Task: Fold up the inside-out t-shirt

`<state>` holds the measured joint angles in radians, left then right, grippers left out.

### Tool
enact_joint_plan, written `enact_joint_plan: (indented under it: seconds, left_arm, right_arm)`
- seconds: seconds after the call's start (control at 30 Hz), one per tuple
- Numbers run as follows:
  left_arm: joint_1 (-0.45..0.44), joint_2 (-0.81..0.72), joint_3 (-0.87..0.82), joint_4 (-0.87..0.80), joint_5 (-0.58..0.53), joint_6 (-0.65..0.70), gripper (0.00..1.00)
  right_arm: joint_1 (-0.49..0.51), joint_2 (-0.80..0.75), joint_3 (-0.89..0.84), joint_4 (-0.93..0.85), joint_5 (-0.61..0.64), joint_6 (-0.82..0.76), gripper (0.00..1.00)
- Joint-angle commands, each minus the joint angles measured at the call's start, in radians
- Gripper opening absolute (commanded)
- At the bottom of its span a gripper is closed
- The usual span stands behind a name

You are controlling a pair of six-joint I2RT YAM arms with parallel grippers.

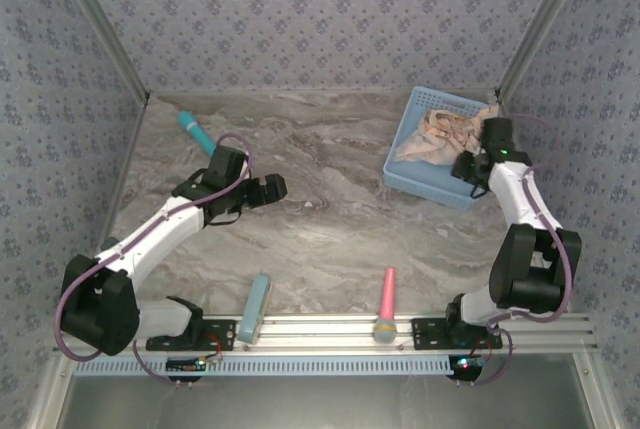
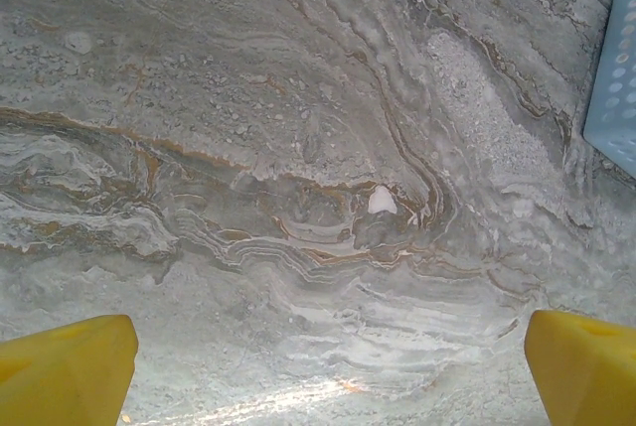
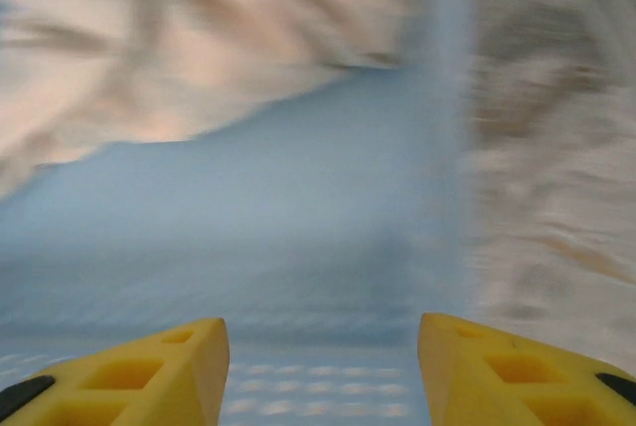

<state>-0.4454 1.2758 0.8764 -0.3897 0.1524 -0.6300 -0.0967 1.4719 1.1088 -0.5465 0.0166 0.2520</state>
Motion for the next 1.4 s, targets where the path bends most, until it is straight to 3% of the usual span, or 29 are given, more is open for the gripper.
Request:
enact_joint_plan:
  seconds: [0.0,0.1,0.27,0.47,0.93,1.07,1.17,1.27,1.37]
  left_arm:
    - [-0.003,-0.017,0.007,-0.003,-0.017,0.004,1.00]
    - [-0.001,-0.040,0.006,-0.019,-0.044,0.007,1.00]
    - [-0.001,-0.094,-0.021,-0.048,-0.076,0.009,1.00]
    - [0.002,-0.170,-0.089,-0.058,-0.105,-0.012,1.00]
    - [0.001,-0.201,-0.120,-0.074,-0.112,-0.018,1.00]
    - [0.001,-0.211,-0.125,-0.083,-0.115,-0.017,1.00]
    - [0.001,-0.214,-0.129,-0.089,-0.114,-0.022,1.00]
    - [0.001,-0.219,-0.146,-0.081,-0.113,-0.026,1.00]
    - [0.001,-0.219,-0.161,-0.075,-0.111,-0.025,1.00]
  right_arm:
    - [0.168,0.039,0.074,0.001,-0.042,0.106,0.57]
    - [0.274,0.164,0.198,0.023,-0.006,0.141,0.58]
    - [0.354,0.380,0.432,-0.143,0.132,0.281,0.59]
    - [0.378,0.408,0.388,-0.067,0.044,0.470,0.59]
    - [0.396,0.657,0.594,-0.036,0.148,0.996,0.11]
    - [0.362,0.696,0.654,0.009,0.191,1.213,0.13]
    - [0.324,0.731,0.709,0.085,0.224,1.327,0.20]
    - [0.256,0.804,0.820,0.214,0.128,1.311,0.36]
    - [0.210,0.842,0.947,0.187,0.033,1.208,0.47]
